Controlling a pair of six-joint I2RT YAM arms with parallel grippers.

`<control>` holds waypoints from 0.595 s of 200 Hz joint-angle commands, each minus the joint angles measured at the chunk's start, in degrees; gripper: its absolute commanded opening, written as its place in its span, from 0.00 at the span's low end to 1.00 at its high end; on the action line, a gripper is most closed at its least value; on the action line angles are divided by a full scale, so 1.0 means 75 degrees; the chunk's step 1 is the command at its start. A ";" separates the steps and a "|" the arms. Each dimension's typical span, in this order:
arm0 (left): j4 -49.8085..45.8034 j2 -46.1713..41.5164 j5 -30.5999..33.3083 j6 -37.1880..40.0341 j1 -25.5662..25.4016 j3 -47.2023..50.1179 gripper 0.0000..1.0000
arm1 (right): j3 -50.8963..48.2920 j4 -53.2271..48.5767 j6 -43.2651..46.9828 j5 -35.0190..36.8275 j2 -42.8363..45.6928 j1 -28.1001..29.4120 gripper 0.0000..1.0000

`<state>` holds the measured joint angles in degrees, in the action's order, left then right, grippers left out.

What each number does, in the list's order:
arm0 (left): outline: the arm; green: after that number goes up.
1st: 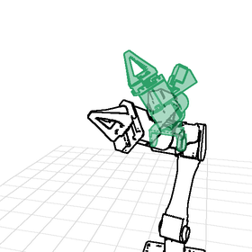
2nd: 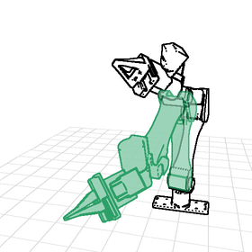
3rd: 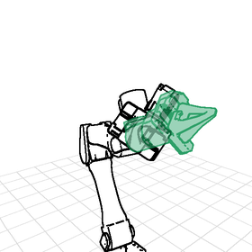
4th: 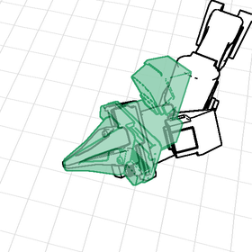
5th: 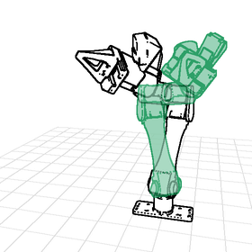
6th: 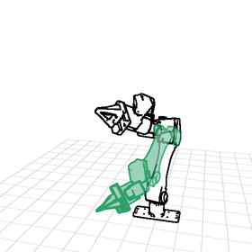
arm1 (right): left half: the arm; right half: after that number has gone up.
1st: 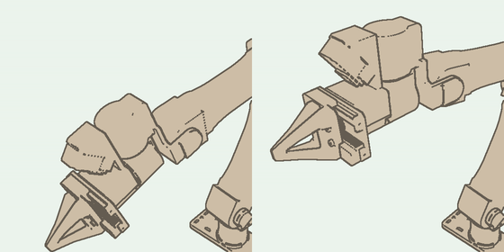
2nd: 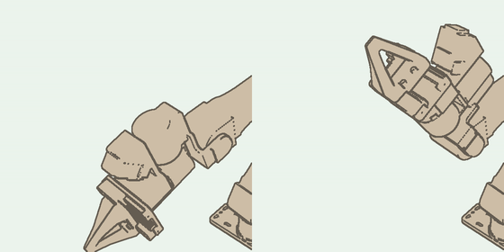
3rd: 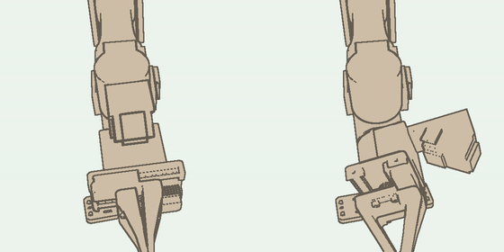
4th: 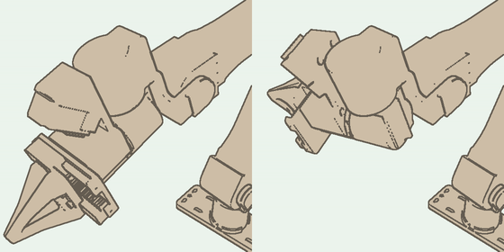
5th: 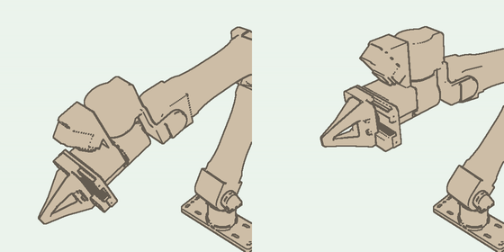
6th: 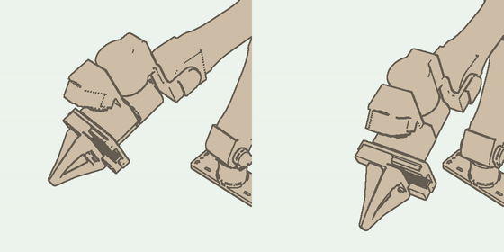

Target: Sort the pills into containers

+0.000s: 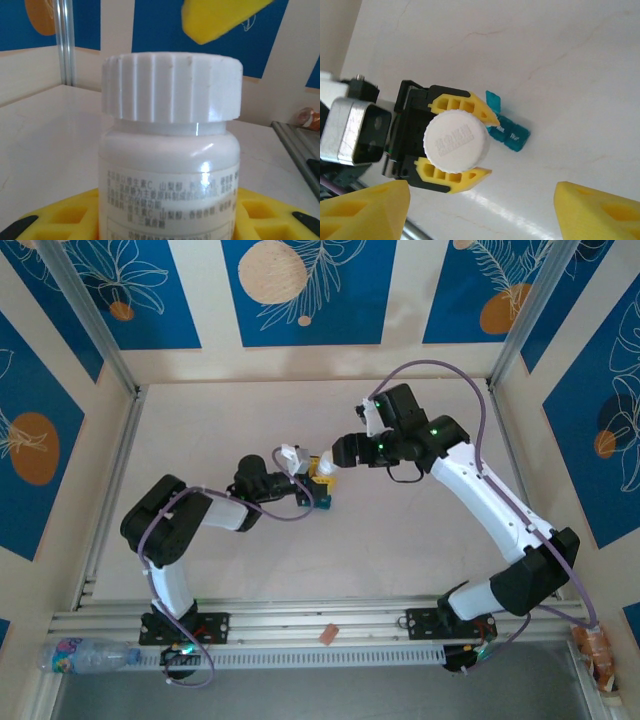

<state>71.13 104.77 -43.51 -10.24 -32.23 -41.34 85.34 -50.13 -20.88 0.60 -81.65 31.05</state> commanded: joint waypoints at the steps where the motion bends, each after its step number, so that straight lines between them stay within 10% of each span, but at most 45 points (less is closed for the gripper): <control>1: 0.0221 -0.0133 -0.0752 -0.0472 0.0066 -0.0380 0.00 | 0.0261 0.0072 0.1828 -0.0209 -0.0091 0.0031 0.76; 119: 0.0147 -0.0054 -0.1242 -0.0862 0.0063 -0.0675 0.00 | 0.0932 -0.0114 0.2084 -0.0919 -0.0950 0.0020 0.69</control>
<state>70.94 104.77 -50.87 -16.14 -32.14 -45.17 90.02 -50.22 -6.00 -3.81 -88.31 31.05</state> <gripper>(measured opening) 0.455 0.699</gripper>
